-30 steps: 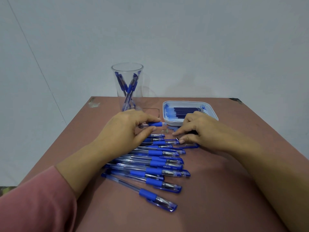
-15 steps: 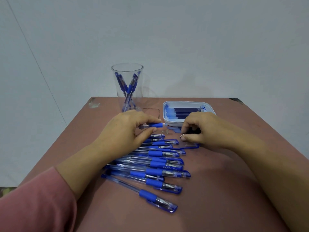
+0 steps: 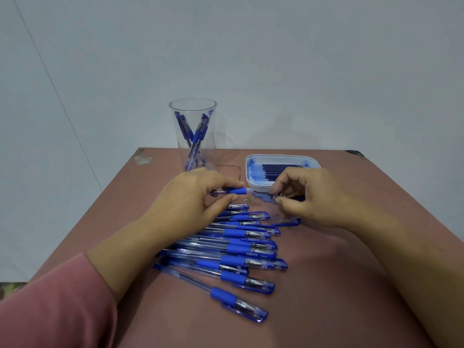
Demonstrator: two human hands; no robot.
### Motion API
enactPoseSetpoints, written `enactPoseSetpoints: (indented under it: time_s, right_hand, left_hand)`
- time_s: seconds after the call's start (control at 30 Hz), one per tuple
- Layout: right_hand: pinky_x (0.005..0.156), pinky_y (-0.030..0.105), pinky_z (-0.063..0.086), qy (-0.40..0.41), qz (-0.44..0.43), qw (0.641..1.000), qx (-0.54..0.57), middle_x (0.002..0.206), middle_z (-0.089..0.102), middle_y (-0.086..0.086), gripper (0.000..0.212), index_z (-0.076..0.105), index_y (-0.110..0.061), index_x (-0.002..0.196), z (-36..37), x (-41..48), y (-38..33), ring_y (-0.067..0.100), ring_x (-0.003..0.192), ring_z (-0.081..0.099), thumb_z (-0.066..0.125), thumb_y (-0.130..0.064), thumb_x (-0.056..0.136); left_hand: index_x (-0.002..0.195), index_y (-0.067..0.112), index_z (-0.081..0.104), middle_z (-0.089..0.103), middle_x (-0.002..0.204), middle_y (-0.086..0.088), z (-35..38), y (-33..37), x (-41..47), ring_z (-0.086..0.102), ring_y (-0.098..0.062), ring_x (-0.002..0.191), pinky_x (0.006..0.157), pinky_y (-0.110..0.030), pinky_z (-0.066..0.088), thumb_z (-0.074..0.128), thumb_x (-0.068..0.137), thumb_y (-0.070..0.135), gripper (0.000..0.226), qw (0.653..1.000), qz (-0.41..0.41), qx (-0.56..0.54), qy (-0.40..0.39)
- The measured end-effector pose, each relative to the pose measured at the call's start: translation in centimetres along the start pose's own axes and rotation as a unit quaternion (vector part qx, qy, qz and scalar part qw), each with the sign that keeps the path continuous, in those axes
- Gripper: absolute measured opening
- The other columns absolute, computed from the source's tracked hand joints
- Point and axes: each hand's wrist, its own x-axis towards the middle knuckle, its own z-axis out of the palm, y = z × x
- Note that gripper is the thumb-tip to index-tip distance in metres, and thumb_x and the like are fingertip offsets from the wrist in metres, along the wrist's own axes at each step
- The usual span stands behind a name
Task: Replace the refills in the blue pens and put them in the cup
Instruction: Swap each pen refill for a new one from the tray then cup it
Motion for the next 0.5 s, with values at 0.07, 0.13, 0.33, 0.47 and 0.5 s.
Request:
enactPoseSetpoints:
  time_s: [0.07,0.13,0.33,0.47,0.5]
  right_hand:
    - [0.072,0.037,0.059,-0.007,-0.004,1.000,0.000,0.080,0.071,-0.008,0.021,0.065,-0.025,0.084,0.06,-0.04,-0.13,0.011,0.073,0.069,0.068,-0.005,0.083]
    - [0.072,0.039,0.059,-0.009,-0.004,1.000,-0.003,0.080,0.072,-0.006,0.020,0.065,-0.026,0.085,0.16,-0.03,-0.20,0.013,0.072,0.069,0.068,-0.007,0.085]
    - [0.076,0.041,0.057,0.018,-0.002,1.000,-0.020,0.081,0.071,-0.016,0.025,0.054,-0.037,0.086,0.09,0.06,0.02,0.006,0.073,0.068,0.074,-0.021,0.083]
    - [0.072,0.029,0.056,0.039,-0.029,0.997,-0.058,0.078,0.067,-0.020,0.023,0.059,-0.037,0.077,0.07,0.16,-0.20,0.003,0.072,0.065,0.078,-0.023,0.078]
    - [0.071,0.024,0.055,0.038,-0.037,0.997,-0.063,0.079,0.067,-0.021,0.024,0.060,-0.039,0.078,0.05,0.16,-0.24,0.002,0.073,0.064,0.078,-0.023,0.078]
  left_hand:
    - [0.114,0.033,0.069,0.051,0.083,0.034,0.01,0.00,-0.02,0.055,0.003,0.078,0.071,-0.021,0.049,0.055,0.088,0.047,0.033,1.000,0.000,-0.002,0.000]
    - [0.115,0.033,0.069,0.052,0.084,0.032,0.02,-0.04,-0.03,0.055,0.003,0.078,0.071,-0.022,0.050,0.055,0.088,0.047,0.034,1.000,-0.002,-0.003,-0.002]
    - [0.115,0.033,0.069,0.051,0.083,0.035,0.01,-0.11,-0.02,0.054,0.007,0.079,0.072,-0.017,0.046,0.059,0.088,0.042,0.030,1.000,-0.004,0.003,-0.002]
    - [0.115,0.032,0.069,0.056,0.085,0.027,-0.01,0.00,-0.02,0.057,0.001,0.078,0.071,-0.023,0.050,0.058,0.088,0.041,0.031,1.000,-0.006,-0.001,-0.003]
    - [0.115,0.031,0.069,0.055,0.086,0.028,-0.01,0.01,-0.04,0.056,0.001,0.078,0.071,-0.022,0.050,0.059,0.088,0.040,0.030,1.000,-0.006,-0.001,-0.002]
